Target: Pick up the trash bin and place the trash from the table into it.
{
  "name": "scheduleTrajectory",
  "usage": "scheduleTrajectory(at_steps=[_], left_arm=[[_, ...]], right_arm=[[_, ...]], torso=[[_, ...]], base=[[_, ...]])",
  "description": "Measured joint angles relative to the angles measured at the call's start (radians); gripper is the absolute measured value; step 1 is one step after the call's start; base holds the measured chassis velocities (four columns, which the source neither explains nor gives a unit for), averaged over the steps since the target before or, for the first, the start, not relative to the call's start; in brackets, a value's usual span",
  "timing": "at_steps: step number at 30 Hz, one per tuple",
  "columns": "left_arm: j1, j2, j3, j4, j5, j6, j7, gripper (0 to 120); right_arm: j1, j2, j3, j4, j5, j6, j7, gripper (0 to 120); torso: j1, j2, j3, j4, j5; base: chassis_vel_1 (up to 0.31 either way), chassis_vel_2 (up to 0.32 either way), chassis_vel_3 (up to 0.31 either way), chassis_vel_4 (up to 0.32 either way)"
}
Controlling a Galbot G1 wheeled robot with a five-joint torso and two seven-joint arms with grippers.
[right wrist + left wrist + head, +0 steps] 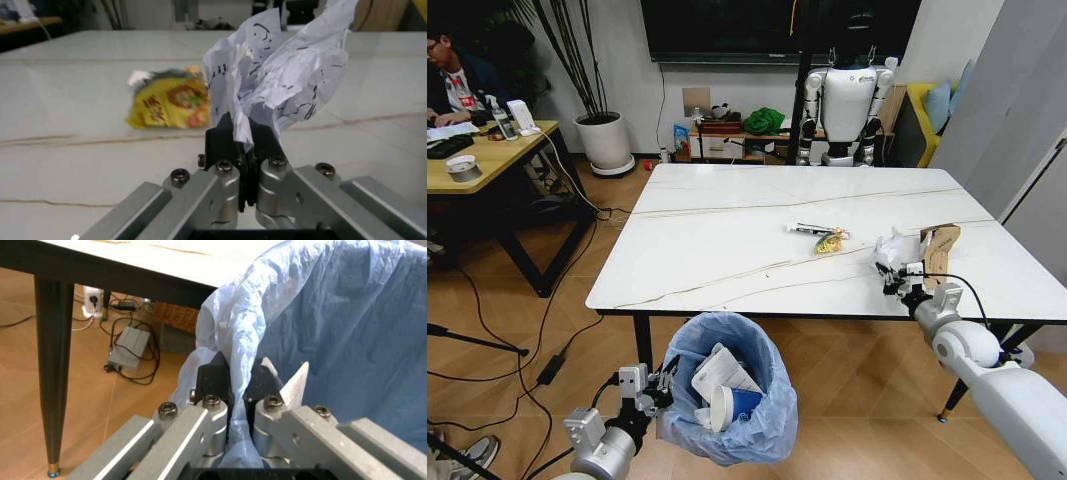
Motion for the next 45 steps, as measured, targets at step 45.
scheduleTrajectory(at_steps=[45], left_arm=[[-0.044, -0.027, 0.079, 0.038, 0.004, -0.003, 0.004, 0]], right_arm=[[-0.026, -0.269, -0.306, 0.444, -0.075, 0.080, -0.744, 0]], torso=[[0.000, 0.000, 0.000, 0.0000, 0.0002]], base=[[0.000, 0.000, 0.000, 0.000]])
